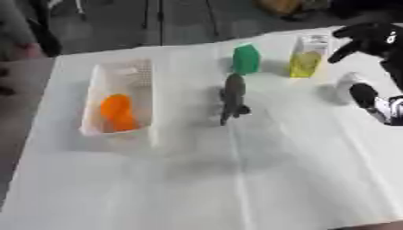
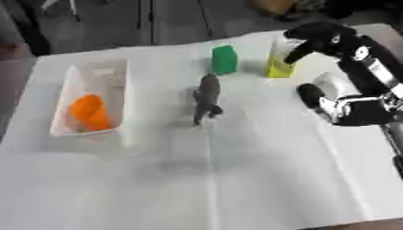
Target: Pick up objects on the table and place them in the box.
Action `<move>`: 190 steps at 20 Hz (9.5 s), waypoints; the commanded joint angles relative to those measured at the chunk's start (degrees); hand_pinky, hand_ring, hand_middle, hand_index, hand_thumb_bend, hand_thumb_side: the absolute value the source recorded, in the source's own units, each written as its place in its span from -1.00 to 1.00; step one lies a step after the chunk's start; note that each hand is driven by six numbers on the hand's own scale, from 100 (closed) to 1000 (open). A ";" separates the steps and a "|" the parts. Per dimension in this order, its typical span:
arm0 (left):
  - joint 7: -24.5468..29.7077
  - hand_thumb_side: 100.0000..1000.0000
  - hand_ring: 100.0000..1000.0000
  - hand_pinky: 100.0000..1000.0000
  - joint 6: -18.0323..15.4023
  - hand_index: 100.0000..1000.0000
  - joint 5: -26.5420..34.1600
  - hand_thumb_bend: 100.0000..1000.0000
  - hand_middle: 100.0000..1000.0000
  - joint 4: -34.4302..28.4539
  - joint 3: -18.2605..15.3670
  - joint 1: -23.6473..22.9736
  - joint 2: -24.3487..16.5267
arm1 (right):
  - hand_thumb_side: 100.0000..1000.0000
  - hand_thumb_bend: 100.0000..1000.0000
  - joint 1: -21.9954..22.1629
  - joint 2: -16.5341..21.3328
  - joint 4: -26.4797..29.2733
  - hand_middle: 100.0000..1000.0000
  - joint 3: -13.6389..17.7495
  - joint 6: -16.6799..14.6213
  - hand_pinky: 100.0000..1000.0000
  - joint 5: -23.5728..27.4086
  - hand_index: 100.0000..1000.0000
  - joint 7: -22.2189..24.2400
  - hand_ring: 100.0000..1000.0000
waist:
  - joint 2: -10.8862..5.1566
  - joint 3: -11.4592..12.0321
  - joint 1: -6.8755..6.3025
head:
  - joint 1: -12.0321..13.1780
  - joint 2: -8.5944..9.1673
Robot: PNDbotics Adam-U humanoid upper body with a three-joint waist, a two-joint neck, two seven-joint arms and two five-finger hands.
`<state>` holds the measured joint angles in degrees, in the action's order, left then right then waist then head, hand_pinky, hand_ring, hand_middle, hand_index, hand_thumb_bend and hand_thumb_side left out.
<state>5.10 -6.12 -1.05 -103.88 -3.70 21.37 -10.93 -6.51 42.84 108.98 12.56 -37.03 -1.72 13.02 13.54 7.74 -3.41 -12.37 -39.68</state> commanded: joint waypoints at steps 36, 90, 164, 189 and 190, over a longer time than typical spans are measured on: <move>1.38 0.86 0.32 0.05 -0.23 0.80 0.01 -0.17 0.62 -0.81 0.59 0.71 -1.01 | 0.34 -0.49 -6.93 13.76 -35.16 0.85 -2.59 -10.88 0.84 -31.31 0.86 -16.05 0.75 | 0.62 2.38 1.27 | -0.51 0.46; 2.35 0.88 0.32 0.06 -0.43 0.80 0.81 -0.21 0.61 -0.63 1.47 1.16 -0.87 | 0.56 -0.38 -10.78 13.95 -52.12 0.76 -4.78 -6.65 0.45 -42.76 0.80 -19.18 0.53 | 2.18 5.65 0.77 | -1.45 0.96; 2.23 0.85 0.31 0.09 0.05 0.78 0.81 -0.18 0.60 -2.24 2.69 2.75 -2.14 | -1.00 -0.34 -34.74 10.87 -47.27 0.22 -12.90 -7.26 -0.80 -26.91 0.13 -10.10 -0.34 | -3.77 17.15 6.12 | -5.45 2.43; 2.15 0.85 0.31 0.09 0.25 0.79 0.79 -0.18 0.61 -3.29 2.72 2.89 -1.80 | -1.00 -0.34 -36.75 8.45 -54.29 0.22 -13.63 0.90 -0.79 -46.38 0.12 -26.23 -0.34 | -4.52 20.62 6.46 | -8.24 3.42; 2.15 0.85 0.31 0.09 0.26 0.79 0.80 -0.18 0.61 -3.31 2.73 2.91 -1.76 | -1.00 -0.34 -37.03 8.10 -53.70 0.22 -13.83 0.70 -0.79 -46.21 0.11 -25.72 -0.34 | -4.55 20.78 6.51 | -8.51 3.44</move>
<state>7.16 -5.87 -0.47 -106.02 -0.88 23.27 -12.01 -42.35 49.74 53.31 -1.33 -35.95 -48.25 -13.24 10.97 28.57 2.31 -20.47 -36.74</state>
